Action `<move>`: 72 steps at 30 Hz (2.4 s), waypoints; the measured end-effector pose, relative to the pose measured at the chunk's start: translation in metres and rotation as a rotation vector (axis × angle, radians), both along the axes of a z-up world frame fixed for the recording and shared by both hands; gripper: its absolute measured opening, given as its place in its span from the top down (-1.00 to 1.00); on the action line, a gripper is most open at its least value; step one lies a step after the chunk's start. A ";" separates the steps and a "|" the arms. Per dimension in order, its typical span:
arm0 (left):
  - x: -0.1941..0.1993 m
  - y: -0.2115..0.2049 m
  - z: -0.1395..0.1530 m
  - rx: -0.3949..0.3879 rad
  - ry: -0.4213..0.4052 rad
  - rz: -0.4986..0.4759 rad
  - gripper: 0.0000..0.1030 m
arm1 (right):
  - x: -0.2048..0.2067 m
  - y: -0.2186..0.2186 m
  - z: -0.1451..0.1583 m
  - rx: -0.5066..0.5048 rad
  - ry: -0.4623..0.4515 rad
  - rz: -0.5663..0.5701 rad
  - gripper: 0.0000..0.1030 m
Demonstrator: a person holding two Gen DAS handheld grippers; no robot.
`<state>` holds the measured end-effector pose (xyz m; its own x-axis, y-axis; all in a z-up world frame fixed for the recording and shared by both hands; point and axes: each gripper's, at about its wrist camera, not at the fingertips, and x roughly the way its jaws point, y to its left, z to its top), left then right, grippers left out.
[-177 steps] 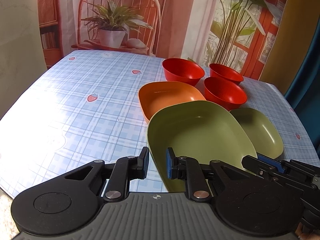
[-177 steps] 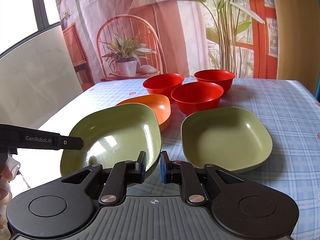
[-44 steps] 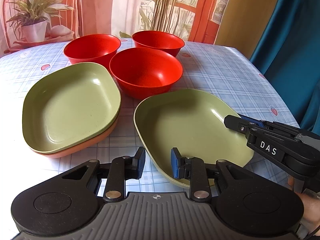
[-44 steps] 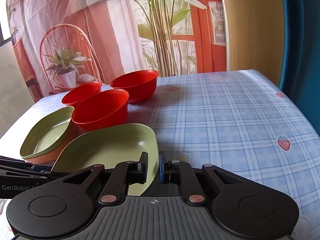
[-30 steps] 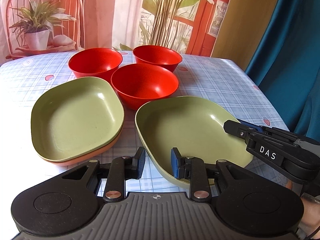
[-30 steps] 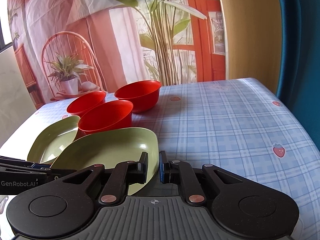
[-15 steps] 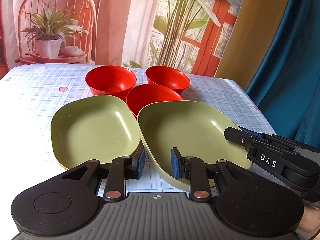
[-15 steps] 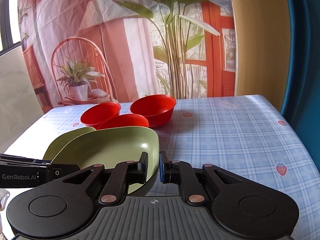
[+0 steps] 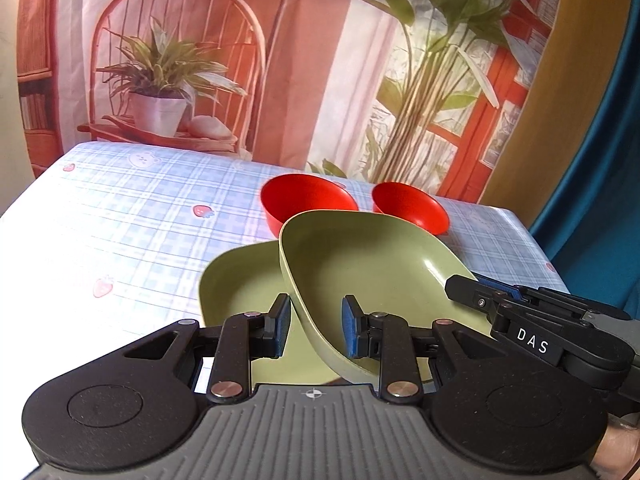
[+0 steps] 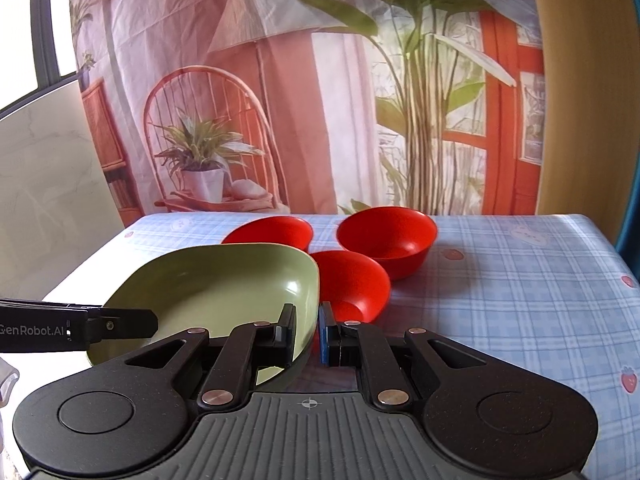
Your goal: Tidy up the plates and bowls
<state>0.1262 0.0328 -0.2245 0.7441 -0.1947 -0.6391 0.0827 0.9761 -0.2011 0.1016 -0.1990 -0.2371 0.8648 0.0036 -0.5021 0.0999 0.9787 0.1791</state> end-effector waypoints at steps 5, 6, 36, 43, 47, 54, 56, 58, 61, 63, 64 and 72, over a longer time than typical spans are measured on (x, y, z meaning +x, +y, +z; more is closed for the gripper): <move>0.006 0.021 -0.002 0.013 0.003 0.046 0.43 | 0.025 0.022 -0.003 0.001 0.005 0.046 0.79; 0.007 0.024 -0.003 0.018 0.004 0.051 0.43 | 0.030 0.026 -0.005 0.005 0.009 0.053 0.79; 0.020 0.034 -0.034 0.038 0.070 0.054 0.43 | 0.054 0.041 -0.030 -0.019 0.092 0.073 0.79; 0.025 0.035 -0.036 0.034 0.074 0.052 0.43 | 0.057 0.044 -0.032 -0.053 0.098 0.076 0.79; 0.028 0.035 -0.038 0.035 0.074 0.048 0.43 | 0.060 0.045 -0.034 -0.073 0.102 0.078 0.79; 0.026 0.033 -0.047 0.050 0.087 0.036 0.43 | 0.064 0.051 -0.036 -0.144 0.103 0.095 0.80; 0.026 0.033 -0.049 0.056 0.085 0.034 0.43 | 0.064 0.055 -0.038 -0.185 0.100 0.102 0.80; 0.027 0.032 -0.050 0.066 0.082 0.034 0.43 | 0.063 0.059 -0.039 -0.214 0.096 0.104 0.80; 0.029 0.029 -0.051 0.087 0.078 0.029 0.43 | 0.063 0.062 -0.039 -0.240 0.091 0.108 0.80; 0.029 0.030 -0.053 0.093 0.078 0.027 0.43 | 0.063 0.063 -0.040 -0.250 0.090 0.109 0.80; 0.028 0.030 -0.053 0.095 0.075 0.027 0.43 | 0.063 0.064 -0.040 -0.254 0.089 0.110 0.80; 0.026 0.035 -0.052 0.083 0.066 0.036 0.43 | 0.058 0.065 -0.041 -0.284 0.091 0.101 0.78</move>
<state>0.1518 0.0677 -0.2767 0.7052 -0.1130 -0.7000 0.0368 0.9917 -0.1230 0.1599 -0.1335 -0.2782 0.8189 -0.0638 -0.5704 0.0025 0.9942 -0.1076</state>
